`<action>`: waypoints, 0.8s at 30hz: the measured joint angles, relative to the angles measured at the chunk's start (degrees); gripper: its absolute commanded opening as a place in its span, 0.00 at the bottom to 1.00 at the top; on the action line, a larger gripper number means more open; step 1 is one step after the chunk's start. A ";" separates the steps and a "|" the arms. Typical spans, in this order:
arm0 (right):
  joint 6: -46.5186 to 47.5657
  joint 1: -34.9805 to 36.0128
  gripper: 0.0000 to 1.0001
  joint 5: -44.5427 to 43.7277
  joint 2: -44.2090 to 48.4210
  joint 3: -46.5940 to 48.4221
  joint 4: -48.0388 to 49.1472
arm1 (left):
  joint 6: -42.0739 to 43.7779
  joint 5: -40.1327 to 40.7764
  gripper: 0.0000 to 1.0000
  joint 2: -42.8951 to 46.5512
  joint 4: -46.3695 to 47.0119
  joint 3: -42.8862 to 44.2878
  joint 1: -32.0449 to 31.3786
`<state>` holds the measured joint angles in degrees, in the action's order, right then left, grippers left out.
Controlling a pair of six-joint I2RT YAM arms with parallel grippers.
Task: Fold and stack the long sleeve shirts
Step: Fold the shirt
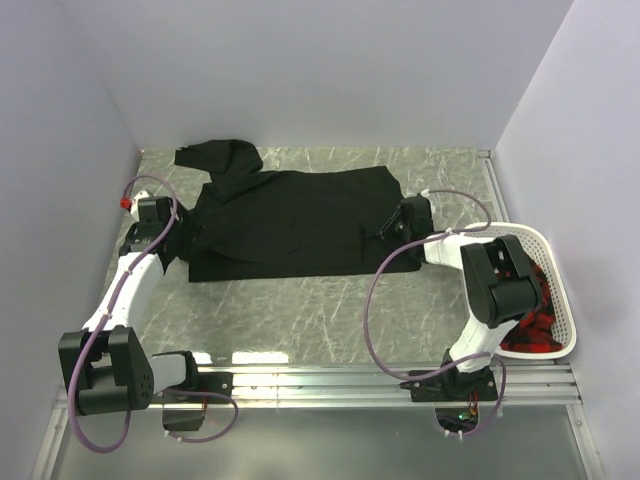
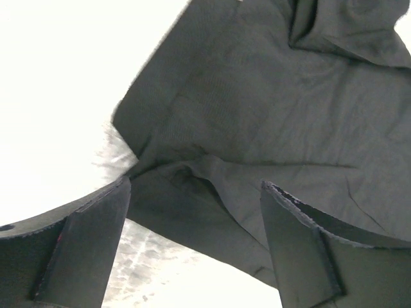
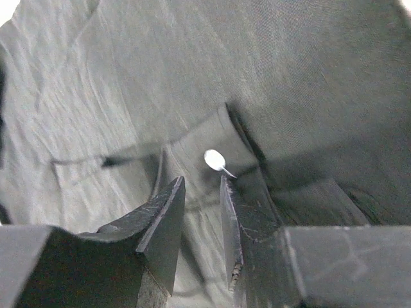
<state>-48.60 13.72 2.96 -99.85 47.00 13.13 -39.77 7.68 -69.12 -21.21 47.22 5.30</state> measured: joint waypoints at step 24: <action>-0.20 0.00 0.36 8.41 -3.69 3.37 1.92 | -14.12 -5.38 0.39 -25.77 10.21 7.91 -14.21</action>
<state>-48.80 13.72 11.38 -103.55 50.37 15.05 -53.89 2.31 -94.89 -11.00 55.13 -8.91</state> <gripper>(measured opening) 0.362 0.405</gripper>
